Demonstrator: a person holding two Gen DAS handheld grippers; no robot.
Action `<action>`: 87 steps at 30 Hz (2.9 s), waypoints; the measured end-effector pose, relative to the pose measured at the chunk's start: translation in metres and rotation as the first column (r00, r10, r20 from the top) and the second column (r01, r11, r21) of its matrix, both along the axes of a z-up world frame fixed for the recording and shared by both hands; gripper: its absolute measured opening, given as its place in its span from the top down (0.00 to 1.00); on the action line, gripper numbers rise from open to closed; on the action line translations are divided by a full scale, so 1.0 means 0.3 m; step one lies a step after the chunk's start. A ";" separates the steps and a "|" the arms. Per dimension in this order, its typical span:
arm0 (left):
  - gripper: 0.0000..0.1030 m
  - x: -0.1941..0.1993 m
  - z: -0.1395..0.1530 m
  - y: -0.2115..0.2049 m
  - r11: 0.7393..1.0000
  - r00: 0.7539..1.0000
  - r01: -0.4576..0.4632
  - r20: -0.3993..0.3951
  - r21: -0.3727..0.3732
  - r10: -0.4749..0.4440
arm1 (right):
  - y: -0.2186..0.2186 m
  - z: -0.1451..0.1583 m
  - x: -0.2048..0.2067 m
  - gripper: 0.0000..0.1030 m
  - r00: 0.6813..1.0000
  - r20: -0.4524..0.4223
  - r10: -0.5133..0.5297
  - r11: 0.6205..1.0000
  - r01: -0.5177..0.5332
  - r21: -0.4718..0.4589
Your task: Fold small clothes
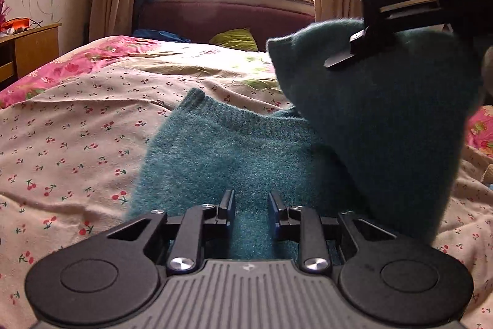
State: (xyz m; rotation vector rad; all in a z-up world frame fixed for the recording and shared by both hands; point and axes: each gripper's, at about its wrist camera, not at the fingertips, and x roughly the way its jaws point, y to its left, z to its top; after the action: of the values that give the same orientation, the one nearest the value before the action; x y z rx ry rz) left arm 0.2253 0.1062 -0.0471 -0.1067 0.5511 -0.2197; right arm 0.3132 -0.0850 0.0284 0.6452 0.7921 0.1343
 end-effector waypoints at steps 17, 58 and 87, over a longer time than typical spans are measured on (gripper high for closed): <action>0.63 -0.062 -0.011 0.236 0.947 0.995 -0.067 -0.097 -0.313 0.038 | 0.315 -0.008 0.040 0.45 0.979 -0.085 0.185 0.976 -0.193 -0.100; 0.79 -0.197 0.066 0.263 0.927 0.997 -0.068 0.007 -0.368 0.076 | 0.498 0.085 0.138 0.90 0.873 -0.181 0.453 0.666 -0.466 -0.583; 0.70 -0.226 0.101 0.088 0.996 0.987 0.028 0.160 -0.084 -0.014 | 0.501 -0.091 0.210 0.56 0.884 -0.335 0.328 0.493 -0.462 -0.737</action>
State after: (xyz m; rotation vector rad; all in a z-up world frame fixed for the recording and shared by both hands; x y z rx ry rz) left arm 0.1574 0.1325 -0.0166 -0.1660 0.3839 -0.2700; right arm 0.3761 0.0653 0.0011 -0.4360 1.0359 0.1307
